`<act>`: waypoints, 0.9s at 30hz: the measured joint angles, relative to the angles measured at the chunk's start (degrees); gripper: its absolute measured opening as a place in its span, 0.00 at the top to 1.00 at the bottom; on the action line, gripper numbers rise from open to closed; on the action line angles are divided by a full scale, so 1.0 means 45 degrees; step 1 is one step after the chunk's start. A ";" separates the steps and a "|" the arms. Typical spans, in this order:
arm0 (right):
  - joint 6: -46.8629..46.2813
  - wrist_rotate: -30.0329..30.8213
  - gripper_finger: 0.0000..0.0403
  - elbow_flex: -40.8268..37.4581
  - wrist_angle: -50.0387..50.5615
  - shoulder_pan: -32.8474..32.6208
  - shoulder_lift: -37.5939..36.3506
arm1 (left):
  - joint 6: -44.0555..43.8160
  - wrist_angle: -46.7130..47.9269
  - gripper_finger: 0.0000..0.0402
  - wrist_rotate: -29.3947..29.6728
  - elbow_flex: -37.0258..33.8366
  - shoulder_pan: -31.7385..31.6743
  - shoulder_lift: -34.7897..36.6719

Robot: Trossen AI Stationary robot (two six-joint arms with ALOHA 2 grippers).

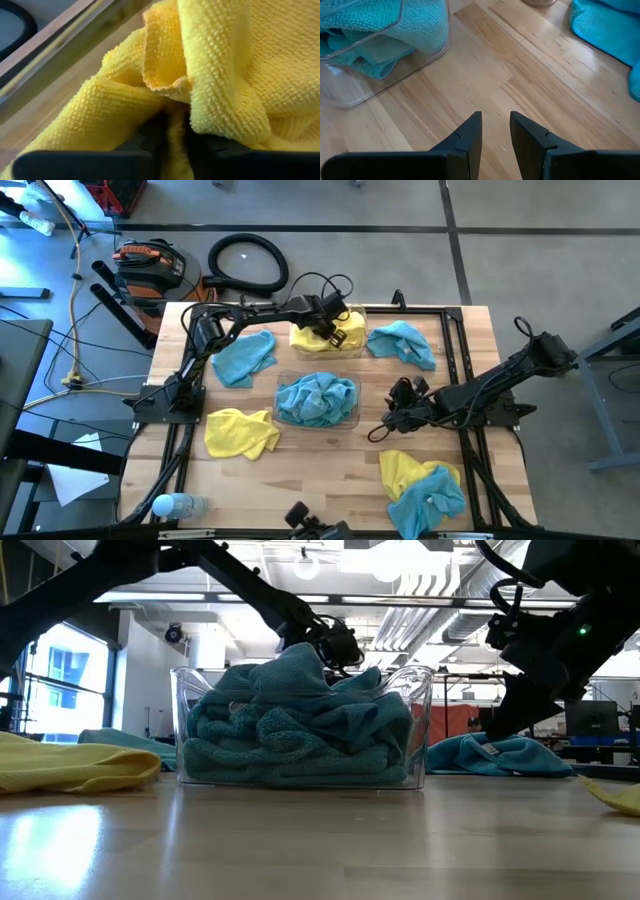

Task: Sort microfiber towel by color & place in baskets
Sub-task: Put the yellow microfiber towel into the top transparent bin, then put the blue microfiber towel into the bottom transparent bin

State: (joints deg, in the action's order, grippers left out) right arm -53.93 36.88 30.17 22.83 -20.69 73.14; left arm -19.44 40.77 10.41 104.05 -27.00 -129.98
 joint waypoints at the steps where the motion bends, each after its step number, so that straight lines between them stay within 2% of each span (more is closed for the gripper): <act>1: 0.0003 -0.0005 0.77 0.0000 -0.0005 0.0000 0.0000 | 0.0000 0.0074 0.81 0.0089 -0.0010 -0.0021 0.0085; 6: 0.0000 -0.0010 0.77 0.0000 0.0029 0.0000 0.0000 | 0.0010 0.0762 0.76 0.0587 -0.0044 -0.0034 0.0802; 12: 0.0000 -0.0015 0.77 0.0000 0.0092 0.0000 0.0000 | 0.0370 0.1271 0.75 0.0813 -0.0029 0.0086 0.2472; 17: 0.0000 -0.0015 0.77 0.0000 0.0097 0.0000 0.0000 | 0.1312 0.2136 0.75 0.1002 -0.0034 0.0585 0.3841; 20: 0.0000 -0.0019 0.77 0.0000 0.0086 0.0000 0.0000 | 0.1922 0.2180 0.75 0.1544 -0.0178 0.1310 0.4621; 23: 0.0000 -0.0029 0.77 0.0000 0.0087 0.0000 0.0000 | 0.2448 0.1081 0.75 0.2085 -0.1227 0.2358 0.5720; 27: 0.0000 -0.0071 0.77 0.0000 0.0047 0.0005 0.0000 | 0.2240 -0.0742 0.75 0.1996 -0.4102 0.3152 0.7797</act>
State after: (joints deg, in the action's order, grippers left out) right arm -53.93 36.56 30.17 23.04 -20.67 73.14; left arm -9.36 37.43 19.39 85.59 -12.82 -94.90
